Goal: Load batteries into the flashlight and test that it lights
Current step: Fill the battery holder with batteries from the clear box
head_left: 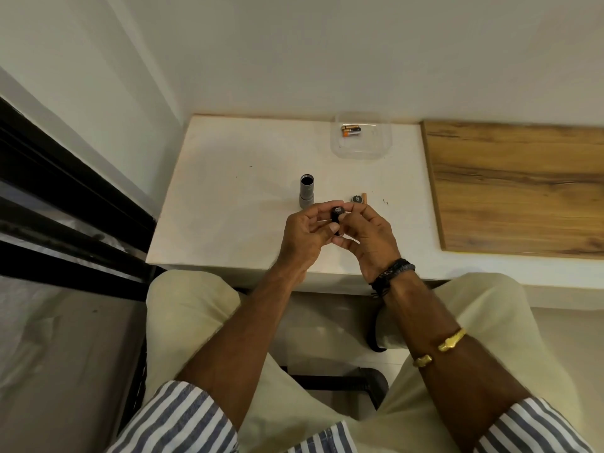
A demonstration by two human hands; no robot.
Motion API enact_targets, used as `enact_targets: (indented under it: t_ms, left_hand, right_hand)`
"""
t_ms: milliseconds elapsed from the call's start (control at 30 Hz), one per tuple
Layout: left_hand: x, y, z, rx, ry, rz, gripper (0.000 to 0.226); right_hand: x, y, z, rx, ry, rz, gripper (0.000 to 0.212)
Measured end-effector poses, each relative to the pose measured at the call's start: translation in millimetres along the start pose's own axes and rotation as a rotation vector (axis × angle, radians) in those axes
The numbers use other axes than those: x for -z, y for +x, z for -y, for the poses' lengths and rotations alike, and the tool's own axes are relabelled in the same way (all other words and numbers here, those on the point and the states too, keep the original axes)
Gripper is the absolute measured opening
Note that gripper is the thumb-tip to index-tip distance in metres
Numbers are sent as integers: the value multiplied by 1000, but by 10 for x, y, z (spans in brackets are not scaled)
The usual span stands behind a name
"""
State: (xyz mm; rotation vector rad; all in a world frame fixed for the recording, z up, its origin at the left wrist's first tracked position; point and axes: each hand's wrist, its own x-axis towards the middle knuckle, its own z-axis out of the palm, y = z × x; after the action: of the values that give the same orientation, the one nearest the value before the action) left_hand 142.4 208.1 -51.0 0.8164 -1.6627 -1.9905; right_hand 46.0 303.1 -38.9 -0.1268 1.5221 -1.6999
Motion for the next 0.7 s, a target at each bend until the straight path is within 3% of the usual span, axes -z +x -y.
enact_targets:
  t_ms: [400, 567, 700]
  left_hand:
    - [-24, -7, -28, -73, 81, 62, 61]
    - [-21, -3, -6, -41, 35, 19, 49]
    - [10, 38, 2, 24, -30, -43, 37]
  right_hand:
    - [6, 18, 67, -110, 133, -9, 23]
    - [9, 6, 79, -105, 144, -11, 36]
    - [4, -16, 65, -33, 162, -29, 28]
